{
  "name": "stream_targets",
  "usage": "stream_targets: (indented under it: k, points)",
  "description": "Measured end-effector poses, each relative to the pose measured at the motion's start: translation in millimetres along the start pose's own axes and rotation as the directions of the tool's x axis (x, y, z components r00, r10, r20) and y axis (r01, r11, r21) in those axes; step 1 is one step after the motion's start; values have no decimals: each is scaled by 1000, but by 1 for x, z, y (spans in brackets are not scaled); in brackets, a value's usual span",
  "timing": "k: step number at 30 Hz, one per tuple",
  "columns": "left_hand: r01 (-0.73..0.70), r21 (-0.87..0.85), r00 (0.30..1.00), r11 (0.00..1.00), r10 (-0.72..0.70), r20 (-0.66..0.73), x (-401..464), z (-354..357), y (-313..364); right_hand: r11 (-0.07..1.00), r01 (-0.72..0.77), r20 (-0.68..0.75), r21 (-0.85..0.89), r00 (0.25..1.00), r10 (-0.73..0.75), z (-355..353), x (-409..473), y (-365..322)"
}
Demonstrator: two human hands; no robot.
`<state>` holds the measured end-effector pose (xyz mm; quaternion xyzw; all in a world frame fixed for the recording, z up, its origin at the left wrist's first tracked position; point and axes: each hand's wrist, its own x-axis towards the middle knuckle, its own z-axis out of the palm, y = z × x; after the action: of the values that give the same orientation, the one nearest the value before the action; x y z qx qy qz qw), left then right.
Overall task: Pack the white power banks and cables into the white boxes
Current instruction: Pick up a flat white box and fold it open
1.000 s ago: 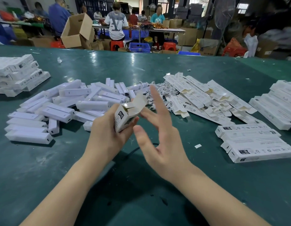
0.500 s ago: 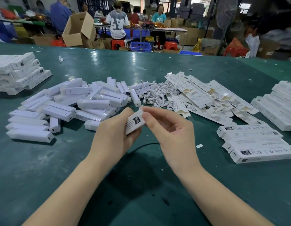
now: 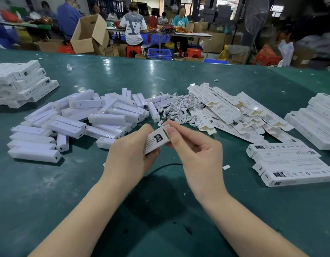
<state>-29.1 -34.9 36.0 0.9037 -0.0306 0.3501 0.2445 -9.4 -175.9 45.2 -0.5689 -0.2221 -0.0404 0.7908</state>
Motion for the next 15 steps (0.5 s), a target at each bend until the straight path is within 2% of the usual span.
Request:
stream_targets:
  k: [5, 7, 10, 15]
  points:
    - [-11, 58, 1000, 998, 11, 10, -1, -1, 2, 1000, 7, -8, -20, 1000, -7, 3, -2, 2]
    - [-4, 80, 1000, 997, 3, 12, 0, -1, 3, 992, 73, -17, -103, 997, -75, 5, -5, 5]
    - [-7, 80, 1000, 997, 8, -18, -1, -1, 3, 947, 186, 48, -262, 983, -180, 12, -12, 10]
    - [72, 88, 997, 994, -69, -28, -2, 0, -1, 891, 228, 156, -392, 971, -180, 15, -14, 21]
